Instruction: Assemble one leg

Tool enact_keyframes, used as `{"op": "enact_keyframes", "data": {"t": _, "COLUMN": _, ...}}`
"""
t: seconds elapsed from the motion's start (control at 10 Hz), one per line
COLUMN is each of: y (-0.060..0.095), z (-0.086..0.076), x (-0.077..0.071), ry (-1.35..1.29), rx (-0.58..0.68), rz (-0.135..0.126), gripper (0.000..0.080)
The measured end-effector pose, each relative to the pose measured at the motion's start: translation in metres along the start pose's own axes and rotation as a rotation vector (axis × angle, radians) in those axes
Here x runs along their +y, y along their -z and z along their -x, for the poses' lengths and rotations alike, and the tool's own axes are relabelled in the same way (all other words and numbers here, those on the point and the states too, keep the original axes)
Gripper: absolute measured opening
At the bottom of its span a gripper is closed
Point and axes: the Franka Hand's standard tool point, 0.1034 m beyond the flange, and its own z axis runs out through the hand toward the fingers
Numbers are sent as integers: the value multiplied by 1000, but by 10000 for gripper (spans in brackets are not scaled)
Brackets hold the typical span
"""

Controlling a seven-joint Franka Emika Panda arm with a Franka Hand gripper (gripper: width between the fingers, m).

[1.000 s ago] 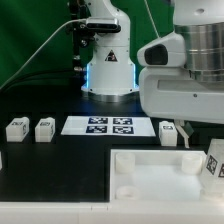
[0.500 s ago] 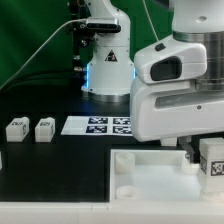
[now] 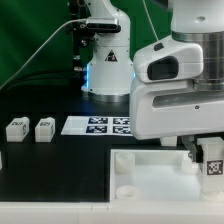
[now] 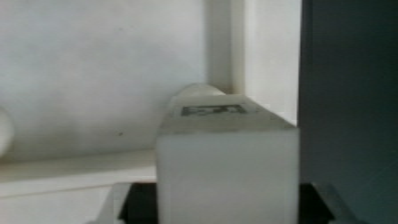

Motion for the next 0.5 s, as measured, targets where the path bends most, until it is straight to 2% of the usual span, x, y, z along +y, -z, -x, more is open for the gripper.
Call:
{"op": "enact_keyframes", "data": {"t": 0.1, "y": 0, "z": 0, "x": 0, "ry": -209, "rx": 0, "rz": 0, "gripper": 291}}
{"op": "enact_keyframes", "data": {"t": 0.3, "y": 2, "z": -2, "x": 1, "ry": -544, "rx": -14, "rz": -22, "gripper": 291}}
{"op": "enact_keyframes", "data": {"t": 0.4, "y": 3, "z": -4, "x": 4, "ry": -743, "rx": -20, "rz": -47, "gripper": 292}}
{"op": "enact_keyframes", "data": {"t": 0.5, "y": 3, "z": -4, "x": 5, "ry": -865, "rx": -17, "rz": -56, "gripper": 294}}
